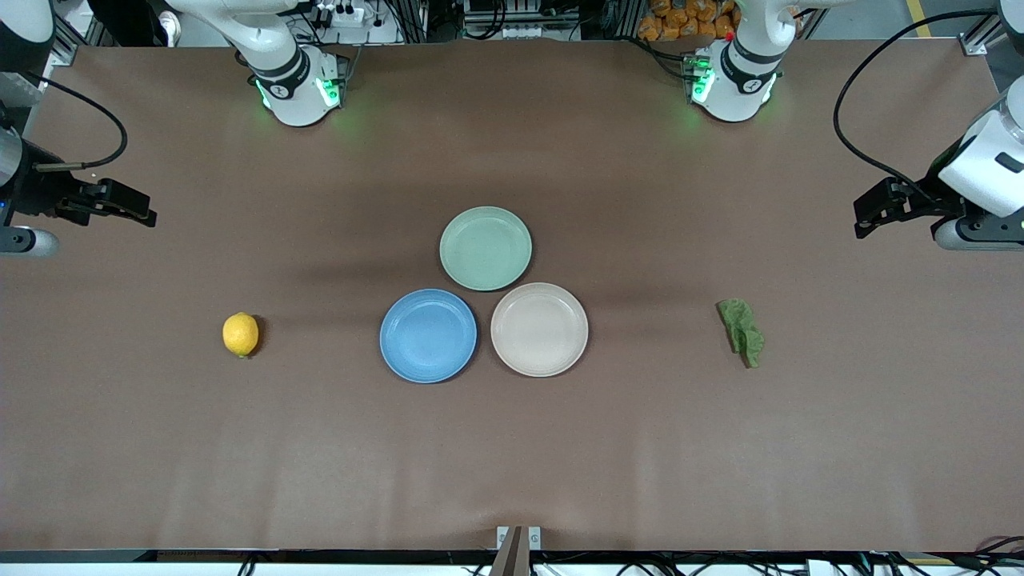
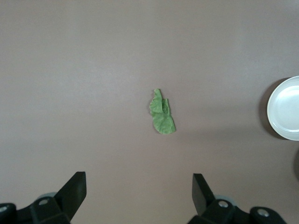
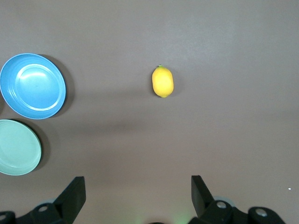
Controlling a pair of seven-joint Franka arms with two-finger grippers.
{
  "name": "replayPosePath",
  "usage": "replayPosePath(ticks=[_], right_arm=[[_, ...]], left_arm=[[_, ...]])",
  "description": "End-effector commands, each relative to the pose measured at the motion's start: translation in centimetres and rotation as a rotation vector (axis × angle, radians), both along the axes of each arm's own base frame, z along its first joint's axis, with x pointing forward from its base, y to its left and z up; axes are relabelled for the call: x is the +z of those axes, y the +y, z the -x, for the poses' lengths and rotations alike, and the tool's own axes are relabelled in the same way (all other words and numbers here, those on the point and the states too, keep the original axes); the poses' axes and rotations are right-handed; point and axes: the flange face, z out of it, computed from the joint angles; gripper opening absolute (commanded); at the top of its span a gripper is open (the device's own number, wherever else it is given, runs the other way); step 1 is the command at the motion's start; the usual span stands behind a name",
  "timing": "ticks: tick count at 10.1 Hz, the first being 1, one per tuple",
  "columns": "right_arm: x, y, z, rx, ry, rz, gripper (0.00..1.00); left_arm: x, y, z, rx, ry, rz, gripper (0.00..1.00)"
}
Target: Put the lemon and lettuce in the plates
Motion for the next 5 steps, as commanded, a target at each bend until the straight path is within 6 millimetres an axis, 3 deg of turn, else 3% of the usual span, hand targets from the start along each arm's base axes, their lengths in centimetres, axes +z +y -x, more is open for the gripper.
replayPosePath(ticks=[1, 2, 5], right_arm=[[1.5, -0.2, 0.5, -0.002, -0.024, -0.004, 1.00], [1.5, -0.3, 0.5, -0.002, -0.024, -0.004, 1.00], [1.3, -2.8, 0.4, 0.049, -0.025, -0.027, 1.00]], left_arm=[[0.1, -0.3, -0.2, -0.027, -0.007, -0.021, 1.00], [-1.5, -0.2, -0.9, -0.025, 0.021, -0.020, 1.00], [-10.5, -1.1, -3.7, -0.012, 0.167, -0.014, 1.00]])
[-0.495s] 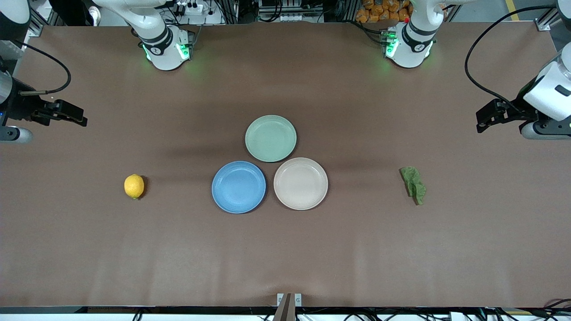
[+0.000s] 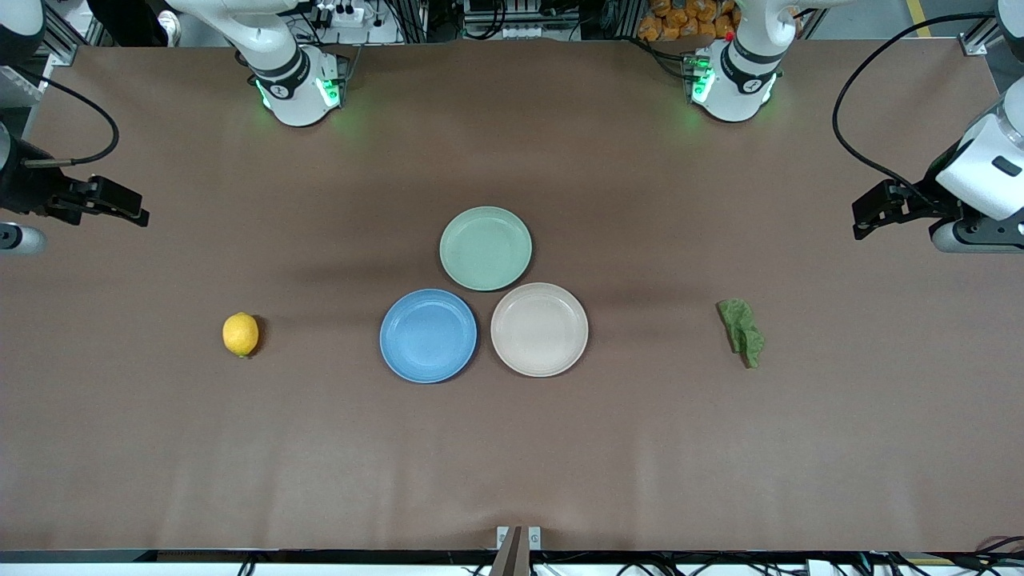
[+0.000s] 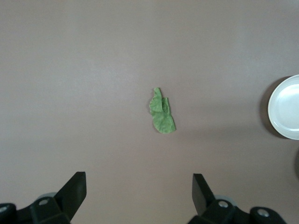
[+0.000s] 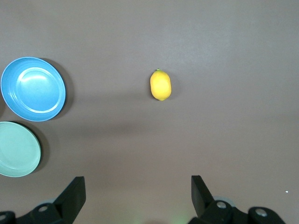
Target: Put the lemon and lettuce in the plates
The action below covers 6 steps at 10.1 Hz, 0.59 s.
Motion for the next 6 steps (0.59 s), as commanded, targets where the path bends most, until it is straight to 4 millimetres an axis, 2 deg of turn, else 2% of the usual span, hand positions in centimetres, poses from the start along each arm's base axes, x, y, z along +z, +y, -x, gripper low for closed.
replayPosePath(ticks=[1, 2, 4, 5, 6], right_arm=[[0.2, -2.1, 0.2, 0.040, -0.001, -0.010, 1.00], [-0.8, -2.9, -0.1, 0.027, 0.018, -0.006, 1.00], [-6.3, -5.2, -2.5, -0.017, 0.088, -0.009, 1.00], [-8.6, -7.2, -3.9, -0.046, 0.058, -0.018, 1.00], [-11.7, -8.0, -5.2, -0.053, 0.060, -0.025, 1.00]], left_arm=[[-11.5, -0.8, -3.7, -0.007, 0.137, -0.010, 1.00], [-14.7, -0.7, -3.7, -0.009, 0.109, -0.005, 1.00], [-19.6, -1.0, -3.7, -0.017, 0.078, 0.001, 1.00], [-21.9, -1.1, -4.1, -0.015, 0.096, 0.001, 1.00], [-24.4, -1.3, -4.3, 0.008, 0.106, 0.000, 1.00]])
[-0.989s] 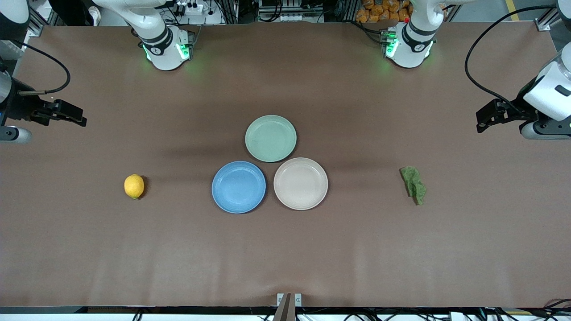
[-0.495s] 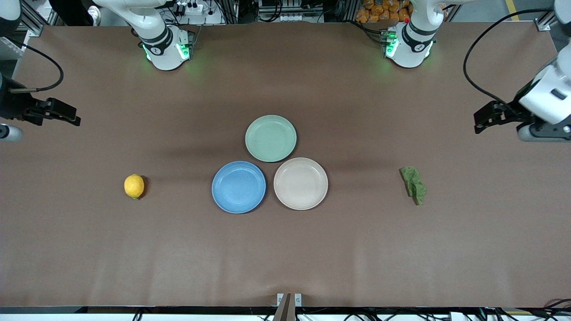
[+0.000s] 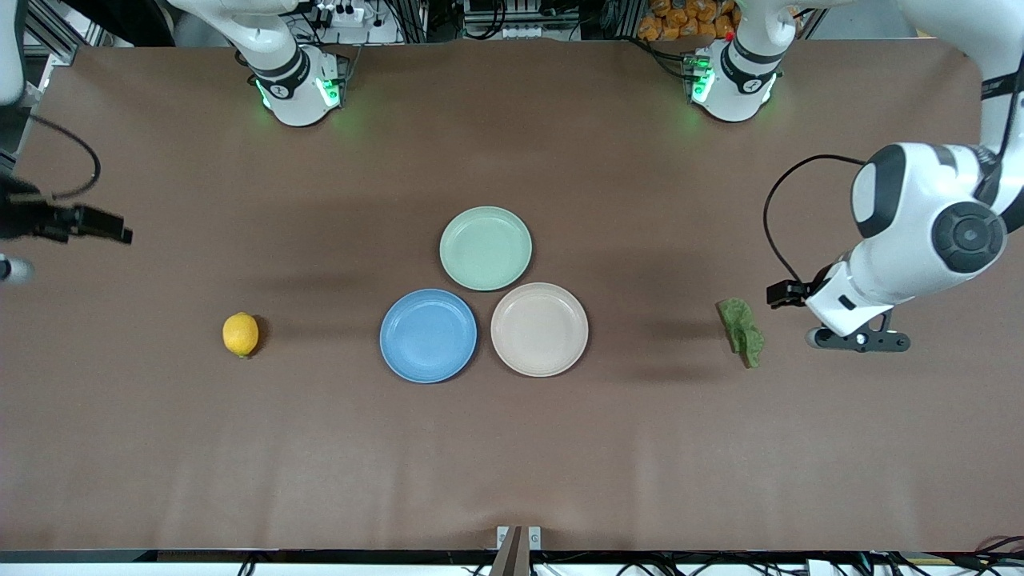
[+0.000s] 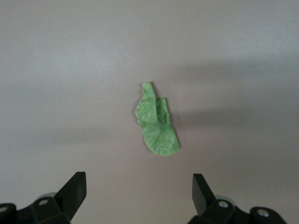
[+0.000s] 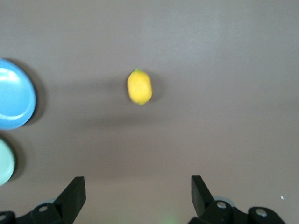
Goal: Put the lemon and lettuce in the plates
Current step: 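Reach the right gripper to the lemon while the left gripper reaches the lettuce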
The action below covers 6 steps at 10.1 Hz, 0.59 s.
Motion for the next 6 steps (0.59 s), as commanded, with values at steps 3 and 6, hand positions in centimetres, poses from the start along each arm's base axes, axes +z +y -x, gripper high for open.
replayPosePath(ticks=[3, 6], right_arm=[[-14.4, -1.7, -5.9, -0.034, -0.036, -0.051, 1.00], [-23.7, -1.0, -6.7, -0.046, -0.078, -0.075, 1.00]], left_arm=[[-8.1, -1.4, 0.4, 0.042, -0.043, -0.004, 1.00], [-14.4, -1.7, 1.0, 0.035, -0.090, 0.016, 1.00]])
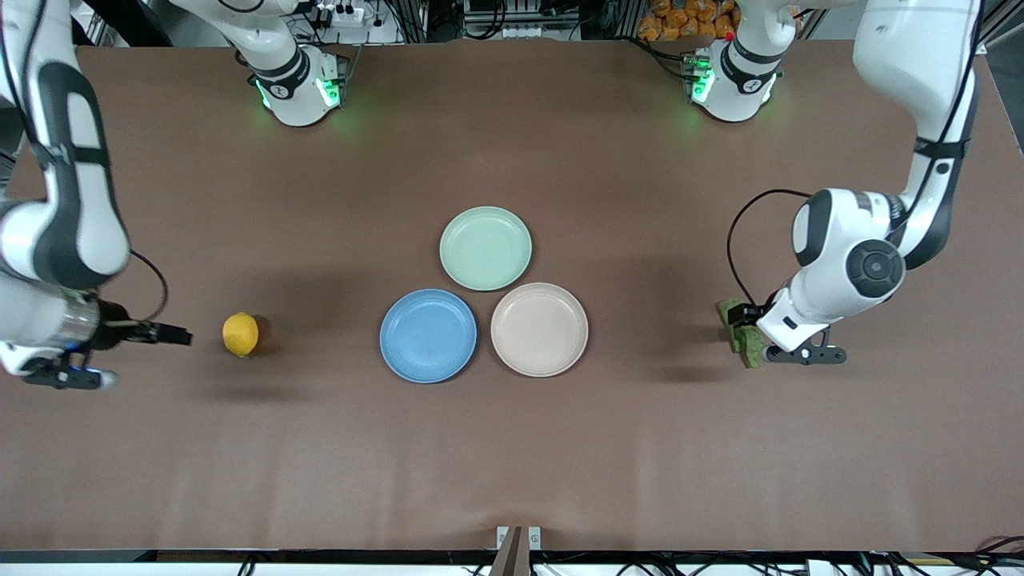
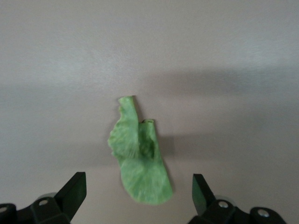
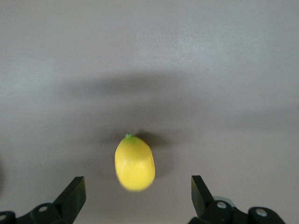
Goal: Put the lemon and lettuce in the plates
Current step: 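Reach the right gripper to the lemon while the left gripper reaches the lettuce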
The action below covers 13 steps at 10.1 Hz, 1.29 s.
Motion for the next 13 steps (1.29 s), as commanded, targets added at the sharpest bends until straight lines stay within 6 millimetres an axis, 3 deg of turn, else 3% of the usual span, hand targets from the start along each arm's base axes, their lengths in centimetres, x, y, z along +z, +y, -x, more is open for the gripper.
replayPosePath(ticks=[1, 2, 4, 6, 7, 8, 9, 11, 12, 13], right_arm=[[-4.9, 0.2, 0.9, 0.000, 0.003, -0.018, 1.00], [-6.9, 0.1, 1.1, -0.005, 0.025, -0.023, 1.00], [-8.1, 0.8, 1.2, -0.011, 0.045, -0.033, 1.00], [-10.1, 1.9, 1.5, -0.049, 0.070, -0.094, 1.00], [-11.1, 2.6, 1.7, -0.051, 0.081, -0.101, 1.00], [-11.2, 2.8, 1.7, -0.050, 0.083, -0.101, 1.00], [-12.1, 2.8, 1.9, -0.051, 0.098, -0.101, 1.00], [-12.7, 2.9, 2.1, -0.048, 0.089, -0.095, 0.97], [-12.6, 3.4, 2.1, -0.036, 0.094, -0.097, 0.66], [-12.6, 3.5, 2.2, -0.034, 0.098, -0.098, 0.21]], left_arm=[[-3.1, 0.1, 0.8, 0.008, -0.034, 0.000, 1.00], [-4.0, 0.2, 1.1, 0.009, -0.022, -0.001, 1.00], [-5.8, 0.5, 1.3, 0.012, -0.009, -0.002, 0.98], [-7.5, 0.3, 1.5, 0.005, -0.016, 0.002, 0.66], [-7.8, 0.0, 1.5, -0.006, -0.024, 0.005, 0.34], [-7.8, 0.0, 1.4, -0.007, -0.025, 0.006, 0.08], [-7.4, 0.3, 1.2, 0.005, -0.033, 0.006, 0.00], [-6.3, -0.7, 0.8, -0.005, -0.054, 0.009, 0.00], [-5.3, -1.5, 0.6, -0.015, -0.070, 0.015, 0.00], [-3.6, -2.6, 0.3, -0.031, -0.099, 0.023, 0.00]])
